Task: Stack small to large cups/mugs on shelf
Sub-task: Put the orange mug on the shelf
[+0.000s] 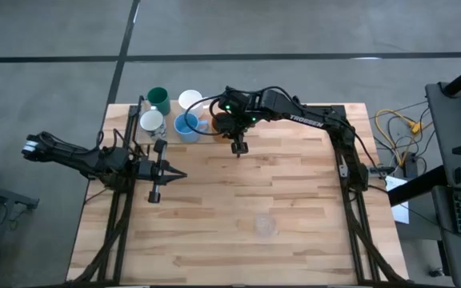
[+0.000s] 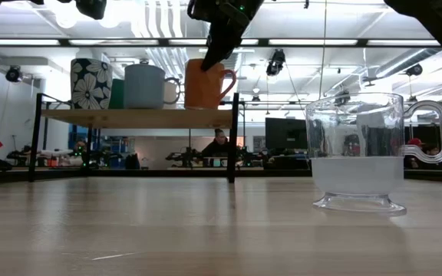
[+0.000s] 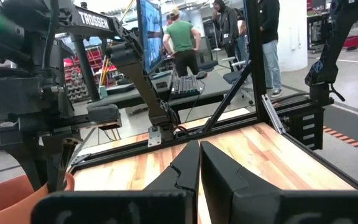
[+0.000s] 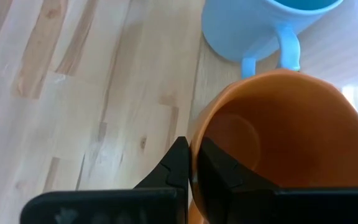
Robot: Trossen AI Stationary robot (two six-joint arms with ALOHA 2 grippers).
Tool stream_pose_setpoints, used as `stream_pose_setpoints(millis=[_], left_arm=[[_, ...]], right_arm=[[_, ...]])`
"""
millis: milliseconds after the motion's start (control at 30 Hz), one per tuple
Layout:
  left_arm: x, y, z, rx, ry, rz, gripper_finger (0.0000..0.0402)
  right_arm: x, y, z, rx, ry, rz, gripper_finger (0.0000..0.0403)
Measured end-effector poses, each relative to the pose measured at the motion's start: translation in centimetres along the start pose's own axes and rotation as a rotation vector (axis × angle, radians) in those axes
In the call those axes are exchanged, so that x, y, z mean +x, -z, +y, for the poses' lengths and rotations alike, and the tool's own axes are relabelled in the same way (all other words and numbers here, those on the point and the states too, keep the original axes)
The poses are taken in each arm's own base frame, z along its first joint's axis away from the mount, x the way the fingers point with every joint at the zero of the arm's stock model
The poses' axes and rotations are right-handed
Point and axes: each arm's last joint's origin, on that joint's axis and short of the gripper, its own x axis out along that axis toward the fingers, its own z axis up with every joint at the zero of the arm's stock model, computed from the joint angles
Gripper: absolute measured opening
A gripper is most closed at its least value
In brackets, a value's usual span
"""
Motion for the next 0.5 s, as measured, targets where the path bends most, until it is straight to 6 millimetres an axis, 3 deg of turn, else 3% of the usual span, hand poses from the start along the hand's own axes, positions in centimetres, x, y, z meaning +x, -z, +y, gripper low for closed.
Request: stream_pose_setpoints(millis=[167,500], left_arm=[[0.00,0.00,0.00,0.000,0.000,0.000,0.0000],[0.00,0.00,0.00,0.000,0.000,0.000,0.0000]], right_arm=[[0.00,-0.05,-0.01,0.000,0.003,-0.004,0.0019],[0.21,-0.24,-0.24,-0.001,0.062,-0.012,0.0076]])
